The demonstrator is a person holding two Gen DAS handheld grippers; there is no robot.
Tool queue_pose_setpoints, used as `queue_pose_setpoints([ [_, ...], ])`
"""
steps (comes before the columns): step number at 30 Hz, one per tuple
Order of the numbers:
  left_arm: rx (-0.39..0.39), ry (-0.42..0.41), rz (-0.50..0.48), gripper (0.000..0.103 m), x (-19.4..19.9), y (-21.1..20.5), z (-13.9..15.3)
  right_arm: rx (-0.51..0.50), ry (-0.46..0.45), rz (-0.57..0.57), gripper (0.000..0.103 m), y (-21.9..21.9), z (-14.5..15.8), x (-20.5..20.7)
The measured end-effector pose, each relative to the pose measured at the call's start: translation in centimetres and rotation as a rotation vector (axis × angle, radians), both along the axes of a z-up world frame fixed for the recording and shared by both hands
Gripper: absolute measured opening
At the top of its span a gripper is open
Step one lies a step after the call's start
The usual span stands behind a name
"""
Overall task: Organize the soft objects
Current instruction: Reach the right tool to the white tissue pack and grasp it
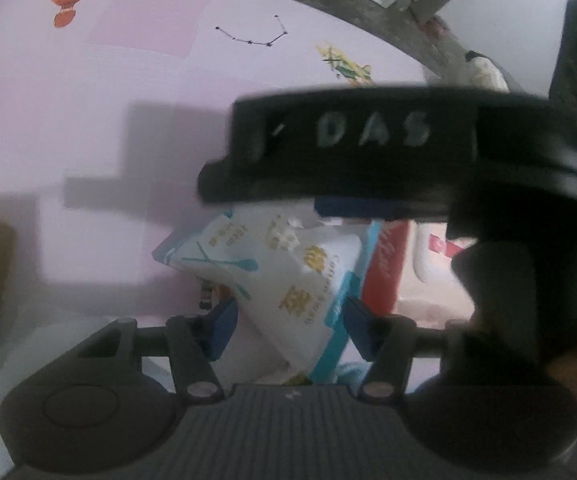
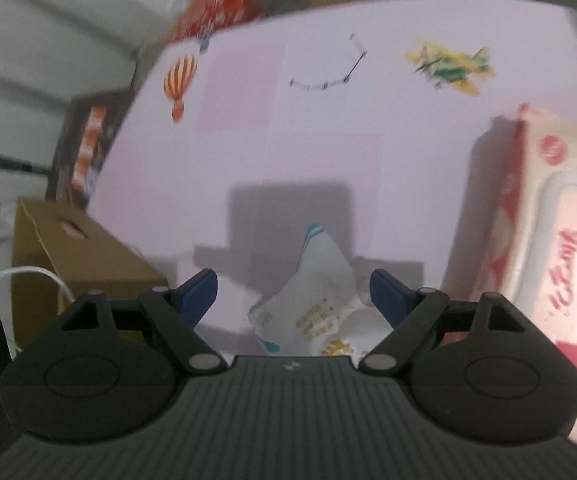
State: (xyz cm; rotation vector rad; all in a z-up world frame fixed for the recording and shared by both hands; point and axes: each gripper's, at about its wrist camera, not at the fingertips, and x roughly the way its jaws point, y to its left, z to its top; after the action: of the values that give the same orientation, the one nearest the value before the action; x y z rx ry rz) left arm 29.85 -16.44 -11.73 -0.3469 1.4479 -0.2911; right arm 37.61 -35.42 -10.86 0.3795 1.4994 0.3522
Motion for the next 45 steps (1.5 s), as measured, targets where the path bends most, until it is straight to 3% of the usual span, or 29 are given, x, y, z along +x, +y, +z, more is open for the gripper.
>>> queue_pose_setpoints([
  [2,0.011,0.006,0.006,0.050,0.3,-0.1,-0.5,0.007,0.037,0.033,0.083,0.5,-0.6,-0.1],
  [8,0.000,0.030,0.021,0.052,0.8,0.1,-1.6,0.063,0.099,0.002,0.076,-0.3,-2.0,-0.5],
  [12,-0.012,0.030,0.028,0.052,0.8,0.8,-1.0,0.096,0.095,-0.029,0.058,-1.0,-2.3,-0.7],
  [16,-0.028,0.010,0.006,0.052,0.6,1.0,0.0,0.118,0.081,-0.047,0.052,-1.0,-2.1,-1.1],
  [22,-0.041,-0.033,-0.037,0.051,-0.4,1.2,2.5,0.154,0.030,-0.097,0.051,-1.7,0.4,-2.9],
  [31,-0.060,-0.107,-0.083,0.051,-2.1,2.7,8.8,0.192,-0.096,-0.185,0.051,-1.3,7.3,-5.8],
  [39,-0.005,-0.175,-0.091,0.051,-3.8,9.8,15.3,0.286,-0.178,-0.250,0.051,3.9,13.2,-7.7],
  [45,0.082,-0.161,-0.071,0.051,-5.5,19.2,17.9,0.448,-0.176,-0.319,0.051,12.3,14.6,-9.1],
])
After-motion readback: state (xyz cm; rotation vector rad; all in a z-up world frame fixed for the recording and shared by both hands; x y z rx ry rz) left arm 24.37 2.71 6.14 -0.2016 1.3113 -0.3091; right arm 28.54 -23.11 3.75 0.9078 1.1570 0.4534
